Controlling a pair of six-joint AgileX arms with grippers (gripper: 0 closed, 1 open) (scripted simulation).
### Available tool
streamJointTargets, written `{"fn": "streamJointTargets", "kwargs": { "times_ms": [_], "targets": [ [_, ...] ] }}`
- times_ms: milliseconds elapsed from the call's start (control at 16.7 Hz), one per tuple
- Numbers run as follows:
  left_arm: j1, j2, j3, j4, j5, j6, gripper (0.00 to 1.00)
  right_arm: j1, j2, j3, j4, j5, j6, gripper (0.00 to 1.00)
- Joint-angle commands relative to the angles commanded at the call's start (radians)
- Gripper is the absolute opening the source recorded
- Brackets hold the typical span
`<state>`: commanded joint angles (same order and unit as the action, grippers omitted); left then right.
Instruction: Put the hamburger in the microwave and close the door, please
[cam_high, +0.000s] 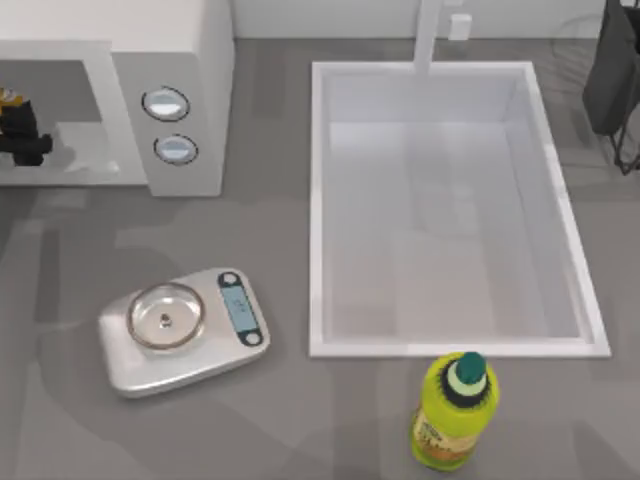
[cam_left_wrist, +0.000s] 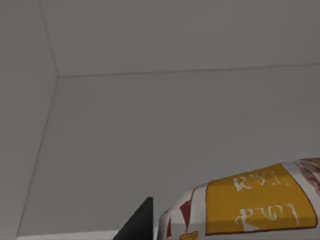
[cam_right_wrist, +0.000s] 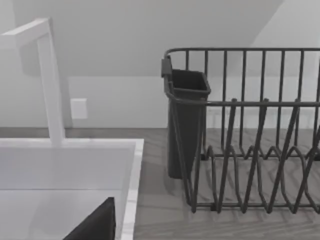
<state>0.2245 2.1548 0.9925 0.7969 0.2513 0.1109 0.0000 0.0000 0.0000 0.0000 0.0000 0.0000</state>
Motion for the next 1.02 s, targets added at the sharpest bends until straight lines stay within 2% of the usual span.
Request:
{"fn": "streamJointTargets", "kwargs": {
  "times_ms": [300,360,540,1020],
  "targets": [
    [0.001,0.002,-0.005,0.010,-0.001,-0.009,0.00,0.000,0.000,0.000,0.000,0.000,0.000,1.00],
    [-0.025,-0.069,-0.062,0.031,0.024,0.001,0.00,0.000,0.000,0.000,0.000,0.000,0.000,1.00],
    [-0.024,-0.046,-0.028,0.023,0.018,0.000,0.00,0.000,0.000,0.000,0.000,0.000,0.000,1.00],
    [-0.047,0.180,0.373,-0.123,-0.010,-0.021,0.00,0.000,0.000,0.000,0.000,0.000,0.000,1.00]
  ]
}}
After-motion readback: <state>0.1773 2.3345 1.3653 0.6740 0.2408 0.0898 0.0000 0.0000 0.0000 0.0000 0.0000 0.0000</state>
